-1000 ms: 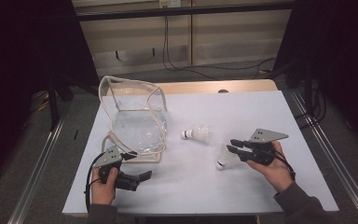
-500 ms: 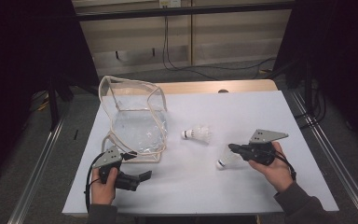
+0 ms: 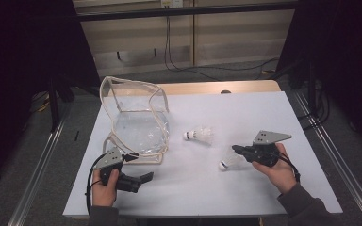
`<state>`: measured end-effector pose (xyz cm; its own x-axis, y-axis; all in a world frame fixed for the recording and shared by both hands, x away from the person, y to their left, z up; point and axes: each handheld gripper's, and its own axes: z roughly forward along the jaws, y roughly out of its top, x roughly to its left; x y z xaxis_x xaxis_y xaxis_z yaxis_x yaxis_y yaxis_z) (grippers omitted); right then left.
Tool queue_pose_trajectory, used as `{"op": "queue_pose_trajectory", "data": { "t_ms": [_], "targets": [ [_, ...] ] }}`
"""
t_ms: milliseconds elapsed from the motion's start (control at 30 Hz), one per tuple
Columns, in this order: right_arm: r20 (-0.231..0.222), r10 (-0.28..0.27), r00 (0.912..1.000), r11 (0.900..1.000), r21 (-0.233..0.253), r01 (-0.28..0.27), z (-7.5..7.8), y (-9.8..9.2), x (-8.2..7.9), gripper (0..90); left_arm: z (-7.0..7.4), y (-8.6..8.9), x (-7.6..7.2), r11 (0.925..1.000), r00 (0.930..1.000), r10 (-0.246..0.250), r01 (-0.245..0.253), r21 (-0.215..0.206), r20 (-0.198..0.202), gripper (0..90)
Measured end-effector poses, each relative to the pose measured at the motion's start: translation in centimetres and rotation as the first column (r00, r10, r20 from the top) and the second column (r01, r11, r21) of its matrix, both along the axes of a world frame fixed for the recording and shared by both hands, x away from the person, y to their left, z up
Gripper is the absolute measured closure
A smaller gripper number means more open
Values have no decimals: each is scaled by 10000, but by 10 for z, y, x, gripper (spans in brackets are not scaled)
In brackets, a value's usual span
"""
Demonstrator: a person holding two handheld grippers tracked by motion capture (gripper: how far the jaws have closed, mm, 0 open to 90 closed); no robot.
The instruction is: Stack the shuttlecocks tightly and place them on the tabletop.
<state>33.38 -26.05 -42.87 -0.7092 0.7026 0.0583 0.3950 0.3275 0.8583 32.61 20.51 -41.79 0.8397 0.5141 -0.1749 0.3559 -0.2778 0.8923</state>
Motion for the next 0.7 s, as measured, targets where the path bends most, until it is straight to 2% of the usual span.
{"op": "queue_pose_trajectory", "data": {
  "t_ms": [700],
  "targets": [
    [-106,9,9999,9999,136,-7,-6,-5,0,900,0,0,0,10000,10000,-10,10,33,-14,29]
  ]
}}
